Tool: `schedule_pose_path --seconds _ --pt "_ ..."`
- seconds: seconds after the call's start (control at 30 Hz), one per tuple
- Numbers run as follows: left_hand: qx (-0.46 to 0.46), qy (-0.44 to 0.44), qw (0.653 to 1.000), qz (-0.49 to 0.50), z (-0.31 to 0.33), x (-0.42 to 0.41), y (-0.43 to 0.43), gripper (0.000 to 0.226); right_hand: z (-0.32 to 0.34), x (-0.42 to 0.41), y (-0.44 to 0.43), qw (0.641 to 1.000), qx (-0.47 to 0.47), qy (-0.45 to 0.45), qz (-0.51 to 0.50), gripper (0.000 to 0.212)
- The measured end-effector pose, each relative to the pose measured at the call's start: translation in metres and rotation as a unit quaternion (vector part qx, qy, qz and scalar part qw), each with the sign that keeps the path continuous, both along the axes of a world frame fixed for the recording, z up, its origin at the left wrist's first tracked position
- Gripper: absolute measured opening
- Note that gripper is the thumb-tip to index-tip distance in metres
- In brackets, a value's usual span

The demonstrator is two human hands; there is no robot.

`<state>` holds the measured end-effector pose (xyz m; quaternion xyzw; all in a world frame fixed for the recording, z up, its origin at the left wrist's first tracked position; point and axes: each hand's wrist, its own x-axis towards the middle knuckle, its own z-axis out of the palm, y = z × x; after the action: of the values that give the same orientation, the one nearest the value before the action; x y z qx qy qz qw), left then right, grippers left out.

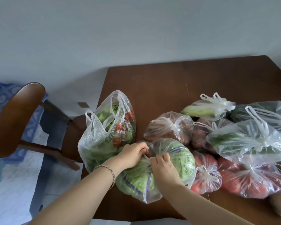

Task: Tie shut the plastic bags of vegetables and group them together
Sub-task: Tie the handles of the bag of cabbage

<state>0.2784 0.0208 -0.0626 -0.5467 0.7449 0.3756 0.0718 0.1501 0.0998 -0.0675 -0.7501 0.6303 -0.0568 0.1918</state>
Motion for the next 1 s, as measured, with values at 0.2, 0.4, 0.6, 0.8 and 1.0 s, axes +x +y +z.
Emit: schedule_pose_path --seconds 0.2,0.4,0.6,0.8,1.0 --pt "0.074 0.178 0.952 0.238 0.014 -0.015 -0.006 0.026 0.014 -0.028 -0.005 0.952 -0.005 -0.295 -0.085 0.014" --pt "0.280 0.518 0.675 0.444 0.037 -0.026 -0.003 0.022 0.045 -0.039 -0.002 0.843 0.061 -0.512 -0.154 0.034" --pt "0.202 0.367 0.785 0.457 0.016 -0.032 -0.001 0.024 0.035 -0.040 0.006 0.896 0.106 -0.418 -0.111 0.030" --pt "0.140 0.317 0.854 0.389 0.028 -0.035 0.008 0.016 0.039 -0.047 -0.006 0.814 0.086 -0.515 -0.253 0.031" --pt "0.110 0.252 0.930 0.242 0.031 -0.028 0.025 0.029 0.033 -0.039 -0.035 0.727 0.103 -0.568 -0.372 0.016"
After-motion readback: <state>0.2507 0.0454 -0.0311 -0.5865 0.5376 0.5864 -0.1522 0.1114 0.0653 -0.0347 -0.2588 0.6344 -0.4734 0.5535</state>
